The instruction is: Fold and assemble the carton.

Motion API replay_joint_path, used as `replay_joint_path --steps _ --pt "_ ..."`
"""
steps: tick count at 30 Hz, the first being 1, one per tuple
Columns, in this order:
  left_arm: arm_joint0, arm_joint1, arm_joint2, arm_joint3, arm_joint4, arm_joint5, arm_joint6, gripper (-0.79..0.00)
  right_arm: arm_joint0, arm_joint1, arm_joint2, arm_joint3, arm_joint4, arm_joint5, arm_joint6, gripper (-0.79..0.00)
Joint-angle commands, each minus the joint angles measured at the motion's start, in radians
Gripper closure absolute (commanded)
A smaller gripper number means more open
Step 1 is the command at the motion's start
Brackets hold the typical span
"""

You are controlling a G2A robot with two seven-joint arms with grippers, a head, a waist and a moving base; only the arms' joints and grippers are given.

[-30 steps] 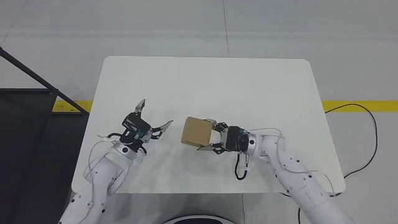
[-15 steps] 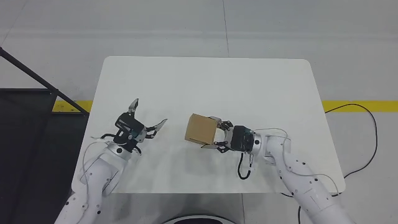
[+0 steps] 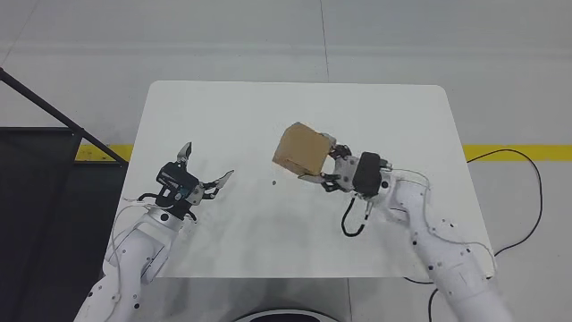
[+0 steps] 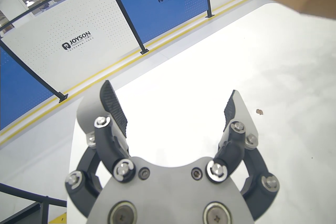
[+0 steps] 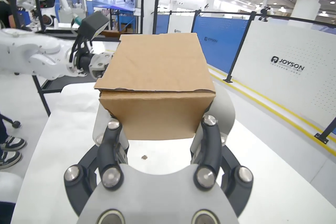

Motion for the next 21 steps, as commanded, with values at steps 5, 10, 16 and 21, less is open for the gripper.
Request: replay_joint_path --steps 5,10,16,21 --pt "0.000 0.000 0.000 0.000 0.000 0.000 0.000 -0.785 0.056 0.000 0.063 -0.005 0.132 -0.023 0.033 0.000" --pt "0.000 0.000 0.000 0.000 0.000 0.000 0.000 -0.785 0.087 0.007 0.136 -0.023 0.221 -0.049 0.038 0.000" --pt "0.000 0.000 0.000 0.000 0.000 0.000 0.000 -0.785 0.147 0.011 0.200 -0.002 0.391 -0.124 0.067 0.000" --pt "0.000 0.000 0.000 0.000 0.000 0.000 0.000 -0.785 0.214 0.009 0.226 0.026 0.535 -0.148 0.130 0.000"
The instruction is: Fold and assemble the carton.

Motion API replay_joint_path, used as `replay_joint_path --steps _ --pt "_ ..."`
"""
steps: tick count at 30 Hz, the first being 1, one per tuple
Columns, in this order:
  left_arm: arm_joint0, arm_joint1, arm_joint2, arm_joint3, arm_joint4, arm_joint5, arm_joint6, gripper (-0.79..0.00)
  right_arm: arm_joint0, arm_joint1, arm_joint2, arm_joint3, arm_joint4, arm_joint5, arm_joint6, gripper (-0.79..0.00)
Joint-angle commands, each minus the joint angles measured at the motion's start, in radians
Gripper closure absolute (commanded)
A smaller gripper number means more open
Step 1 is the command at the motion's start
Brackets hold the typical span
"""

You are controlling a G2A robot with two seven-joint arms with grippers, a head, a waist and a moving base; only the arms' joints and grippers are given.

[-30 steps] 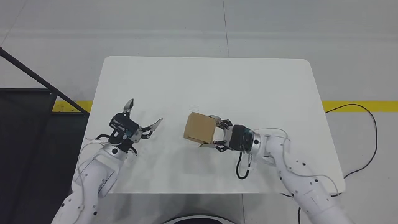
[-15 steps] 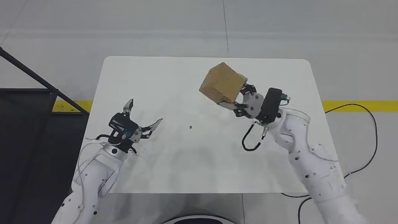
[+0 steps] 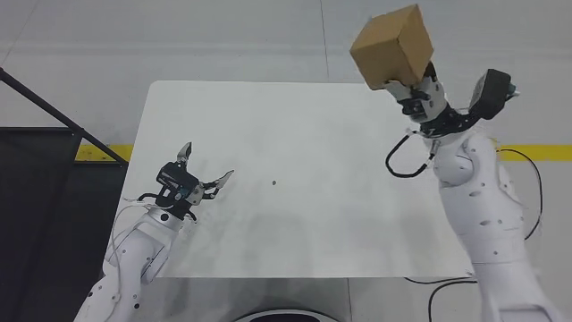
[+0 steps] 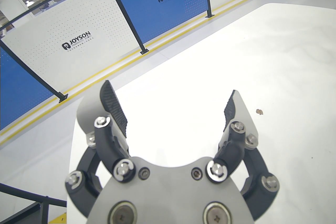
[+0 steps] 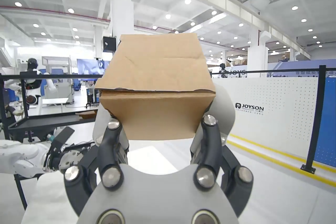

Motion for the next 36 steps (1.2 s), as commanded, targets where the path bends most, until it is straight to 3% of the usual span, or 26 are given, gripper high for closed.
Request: replay_joint_path --steps 1,9,19,31,36 --pt "0.000 0.000 0.000 0.000 0.000 0.000 0.000 -0.785 0.033 -0.002 0.007 0.011 0.063 0.013 0.038 0.000" --pt "0.000 0.000 0.000 0.000 0.000 0.000 0.000 -0.785 0.183 -0.018 -0.018 0.045 0.266 0.040 0.182 0.000" --pt "0.000 0.000 0.000 0.000 0.000 0.000 0.000 -0.785 0.340 -0.047 -0.067 0.090 0.325 0.059 0.218 0.000" --pt "0.000 0.000 0.000 0.000 0.000 0.000 0.000 -0.785 0.399 -0.068 -0.063 0.098 0.280 0.031 0.125 0.000" --pt "0.000 0.000 0.000 0.000 0.000 0.000 0.000 -0.785 0.388 -0.062 -0.036 0.066 0.141 0.031 0.122 0.000"
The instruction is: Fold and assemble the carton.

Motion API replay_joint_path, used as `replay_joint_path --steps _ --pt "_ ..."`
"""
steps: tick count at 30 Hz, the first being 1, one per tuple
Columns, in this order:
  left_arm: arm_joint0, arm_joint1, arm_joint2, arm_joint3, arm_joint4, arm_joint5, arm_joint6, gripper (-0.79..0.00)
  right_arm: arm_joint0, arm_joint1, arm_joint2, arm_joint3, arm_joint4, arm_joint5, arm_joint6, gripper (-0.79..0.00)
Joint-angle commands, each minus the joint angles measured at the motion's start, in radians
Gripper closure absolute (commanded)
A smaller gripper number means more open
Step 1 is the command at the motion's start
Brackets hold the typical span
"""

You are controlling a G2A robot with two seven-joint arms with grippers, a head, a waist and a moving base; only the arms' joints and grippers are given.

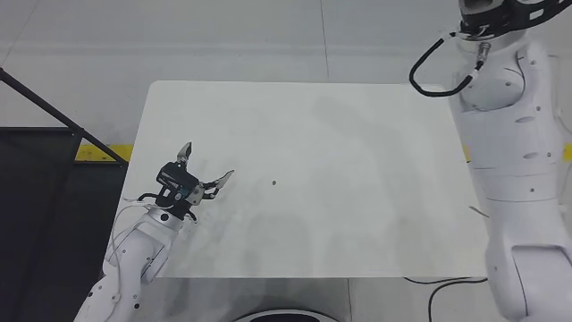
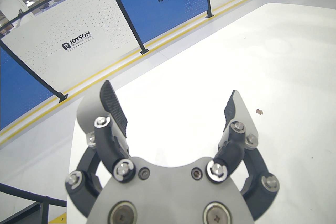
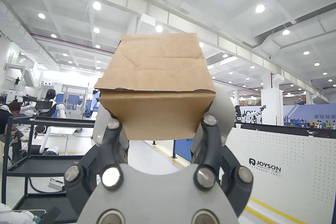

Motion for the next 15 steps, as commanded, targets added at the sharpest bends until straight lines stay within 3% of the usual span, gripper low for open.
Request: replay_joint_path --steps 1,10,15 --pt "0.000 0.000 0.000 0.000 0.000 0.000 0.000 -0.785 -0.013 0.005 0.015 -0.030 -0.092 0.008 -0.012 0.000" --pt "0.000 0.000 0.000 0.000 0.000 0.000 0.000 -0.785 -0.119 0.033 0.084 -0.243 -0.541 0.089 -0.123 0.000" --pt "0.000 0.000 0.000 0.000 0.000 0.000 0.000 -0.785 -0.189 0.051 0.119 -0.355 -0.713 0.121 -0.155 0.000"
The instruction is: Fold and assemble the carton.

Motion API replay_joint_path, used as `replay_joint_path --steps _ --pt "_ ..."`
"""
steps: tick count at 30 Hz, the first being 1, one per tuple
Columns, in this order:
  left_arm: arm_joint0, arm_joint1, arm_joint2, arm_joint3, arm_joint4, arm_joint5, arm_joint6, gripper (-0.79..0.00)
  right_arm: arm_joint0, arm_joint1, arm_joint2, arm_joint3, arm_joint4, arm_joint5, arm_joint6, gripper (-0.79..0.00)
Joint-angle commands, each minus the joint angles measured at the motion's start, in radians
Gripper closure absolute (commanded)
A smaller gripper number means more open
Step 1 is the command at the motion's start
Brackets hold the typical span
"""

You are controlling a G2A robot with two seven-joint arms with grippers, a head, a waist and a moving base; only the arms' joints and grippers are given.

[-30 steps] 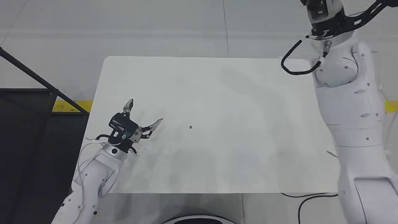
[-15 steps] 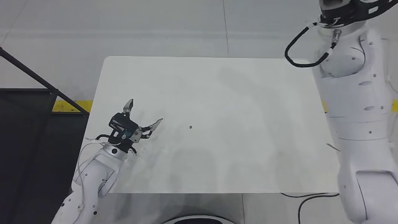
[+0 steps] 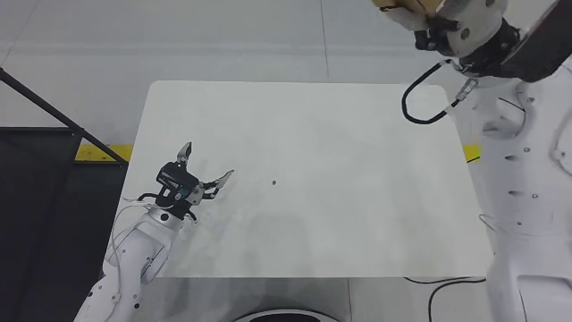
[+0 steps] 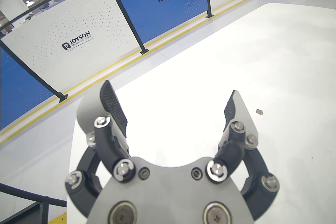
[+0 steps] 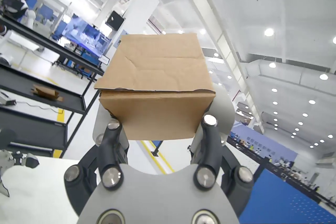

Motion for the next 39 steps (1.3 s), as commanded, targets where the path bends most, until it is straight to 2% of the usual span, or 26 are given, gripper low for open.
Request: replay_joint_path --steps 1,11,24,28,31,35,39 --pt "0.000 0.000 0.000 0.000 0.000 0.000 0.000 -0.785 -0.028 0.008 0.018 -0.043 -0.070 0.013 -0.010 0.000" --pt "0.000 0.000 0.000 0.000 0.000 0.000 0.000 -0.785 -0.131 0.034 0.078 -0.179 -0.191 0.035 -0.013 0.000" --pt "0.000 0.000 0.000 0.000 0.000 0.000 0.000 -0.785 -0.152 0.047 0.083 -0.191 -0.147 0.030 -0.027 0.000" --pt "0.000 0.000 0.000 0.000 0.000 0.000 0.000 -0.785 -0.155 0.047 0.085 -0.170 -0.072 0.024 -0.030 0.000" --pt "0.000 0.000 0.000 0.000 0.000 0.000 0.000 -0.785 -0.149 0.045 0.086 -0.135 0.041 0.010 -0.006 0.000" --pt "0.000 0.000 0.000 0.000 0.000 0.000 0.000 -0.785 -0.133 0.040 0.074 -0.081 0.227 -0.007 0.058 0.000" --pt "0.000 0.000 0.000 0.000 0.000 0.000 0.000 -0.785 -0.112 0.032 0.050 -0.016 0.476 -0.036 0.097 0.000"
